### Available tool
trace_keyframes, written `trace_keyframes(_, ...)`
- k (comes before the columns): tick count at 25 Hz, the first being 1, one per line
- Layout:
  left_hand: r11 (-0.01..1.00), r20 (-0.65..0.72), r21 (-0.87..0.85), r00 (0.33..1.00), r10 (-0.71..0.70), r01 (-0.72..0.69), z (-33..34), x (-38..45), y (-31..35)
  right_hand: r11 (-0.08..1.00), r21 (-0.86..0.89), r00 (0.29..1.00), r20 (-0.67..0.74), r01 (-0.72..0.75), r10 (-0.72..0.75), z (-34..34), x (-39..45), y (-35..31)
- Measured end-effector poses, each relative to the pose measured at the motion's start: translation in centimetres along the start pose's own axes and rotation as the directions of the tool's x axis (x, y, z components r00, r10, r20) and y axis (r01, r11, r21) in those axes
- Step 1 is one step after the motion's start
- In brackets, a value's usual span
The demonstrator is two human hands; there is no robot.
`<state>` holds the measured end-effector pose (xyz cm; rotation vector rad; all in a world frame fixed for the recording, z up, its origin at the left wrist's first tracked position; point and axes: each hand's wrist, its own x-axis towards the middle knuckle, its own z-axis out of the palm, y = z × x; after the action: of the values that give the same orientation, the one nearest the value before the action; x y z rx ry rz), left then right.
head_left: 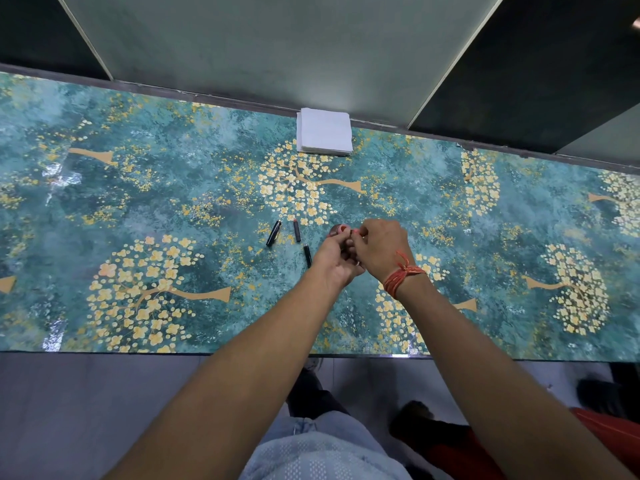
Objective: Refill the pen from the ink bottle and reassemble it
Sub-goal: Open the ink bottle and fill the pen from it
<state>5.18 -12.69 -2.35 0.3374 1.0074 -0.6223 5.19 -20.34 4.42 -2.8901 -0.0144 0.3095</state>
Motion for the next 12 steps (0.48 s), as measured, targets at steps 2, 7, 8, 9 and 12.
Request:
trace_keyframes(2,1.0,0.016,-0.01,1.0,0.005,-0.004,0.09,-0.26,-0.02,1.0,0.009,1.0,0.007,-0.011,0.011,-0.19,0.2,0.07)
trace_keyframes(7,1.0,0.014,0.009,1.0,0.009,-0.009,0.24,-0.44,-0.04,0.999,0.045,1.0,0.015,-0.021,0.02,-0.36,0.06,0.16)
trace_keyframes(8,1.0,0.011,0.009,1.0,0.011,-0.011,0.23,-0.4,-0.03,0.999,0.053,1.0,0.011,-0.012,0.011,-0.38,0.08,0.25)
trace_keyframes(9,1.0,0.016,0.008,1.0,0.011,-0.011,0.23,-0.42,-0.05,0.999,0.049,1.0,0.011,-0.006,0.006,-0.41,0.09,0.29)
trace_keyframes(12,1.0,0.024,0.026,1.0,0.014,-0.014,0.26,-0.54,-0.1,0.998,0.045,0.999,0.018,-0.038,0.037,-0.42,0.16,0.14)
